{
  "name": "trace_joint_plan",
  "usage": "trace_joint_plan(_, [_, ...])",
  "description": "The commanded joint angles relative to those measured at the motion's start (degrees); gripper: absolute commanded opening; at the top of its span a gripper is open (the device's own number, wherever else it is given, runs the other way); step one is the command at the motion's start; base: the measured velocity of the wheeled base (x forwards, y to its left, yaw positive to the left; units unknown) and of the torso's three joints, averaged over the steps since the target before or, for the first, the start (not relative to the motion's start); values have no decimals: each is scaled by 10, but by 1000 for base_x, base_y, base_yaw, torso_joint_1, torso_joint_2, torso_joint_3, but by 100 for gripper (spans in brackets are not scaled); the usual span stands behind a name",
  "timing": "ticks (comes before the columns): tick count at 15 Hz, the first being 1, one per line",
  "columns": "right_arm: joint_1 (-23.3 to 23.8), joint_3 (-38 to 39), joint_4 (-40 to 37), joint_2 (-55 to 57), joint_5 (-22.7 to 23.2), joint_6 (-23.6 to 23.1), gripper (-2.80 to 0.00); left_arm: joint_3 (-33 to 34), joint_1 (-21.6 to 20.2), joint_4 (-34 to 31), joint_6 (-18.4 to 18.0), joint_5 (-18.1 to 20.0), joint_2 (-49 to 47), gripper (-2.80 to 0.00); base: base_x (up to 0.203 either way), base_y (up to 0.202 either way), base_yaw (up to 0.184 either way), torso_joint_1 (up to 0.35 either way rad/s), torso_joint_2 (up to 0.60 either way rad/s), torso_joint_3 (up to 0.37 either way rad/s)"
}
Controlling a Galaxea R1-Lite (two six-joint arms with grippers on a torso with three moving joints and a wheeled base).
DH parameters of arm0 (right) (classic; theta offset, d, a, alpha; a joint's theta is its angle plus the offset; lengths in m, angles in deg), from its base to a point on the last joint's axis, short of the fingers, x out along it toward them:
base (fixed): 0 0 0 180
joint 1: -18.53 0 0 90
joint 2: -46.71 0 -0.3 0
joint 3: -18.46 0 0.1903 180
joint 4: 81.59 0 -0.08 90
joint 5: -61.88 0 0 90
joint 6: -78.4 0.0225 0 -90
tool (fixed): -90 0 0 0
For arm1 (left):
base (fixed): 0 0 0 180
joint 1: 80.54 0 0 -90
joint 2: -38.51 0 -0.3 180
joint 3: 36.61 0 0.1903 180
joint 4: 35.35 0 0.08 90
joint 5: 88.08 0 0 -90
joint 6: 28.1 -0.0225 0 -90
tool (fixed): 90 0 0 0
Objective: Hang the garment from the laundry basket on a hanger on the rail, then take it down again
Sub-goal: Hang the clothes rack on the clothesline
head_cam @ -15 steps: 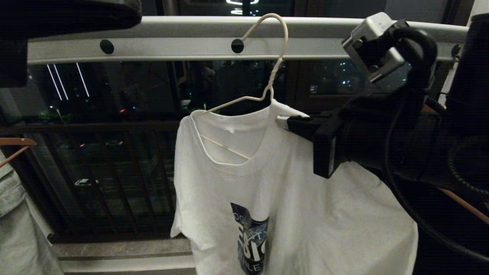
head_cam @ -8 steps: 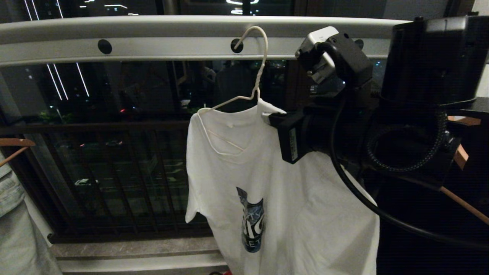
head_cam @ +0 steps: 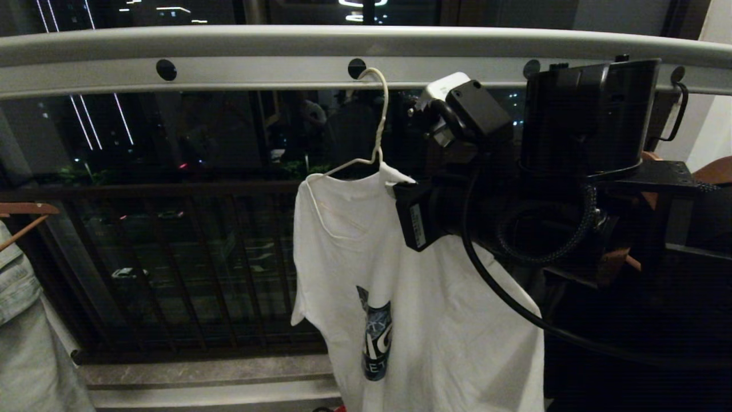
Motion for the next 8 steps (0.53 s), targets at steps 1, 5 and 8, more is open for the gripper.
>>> trace_joint_plan(1, [0, -4, 1, 6, -1, -1, -280, 0, 0, -1, 2, 2, 1, -280, 0, 0, 0, 0, 0, 0])
trace_joint_plan(5, [-1, -3, -2, 2, -1, -5, 0, 1, 0, -1, 0, 2, 2, -280, 0, 0, 0, 0, 0, 0])
trace_joint_plan(8, [-2, 4, -5, -15, -1, -19, 0, 3, 0, -1, -2, 2, 1, -280, 0, 0, 0, 0, 0, 0])
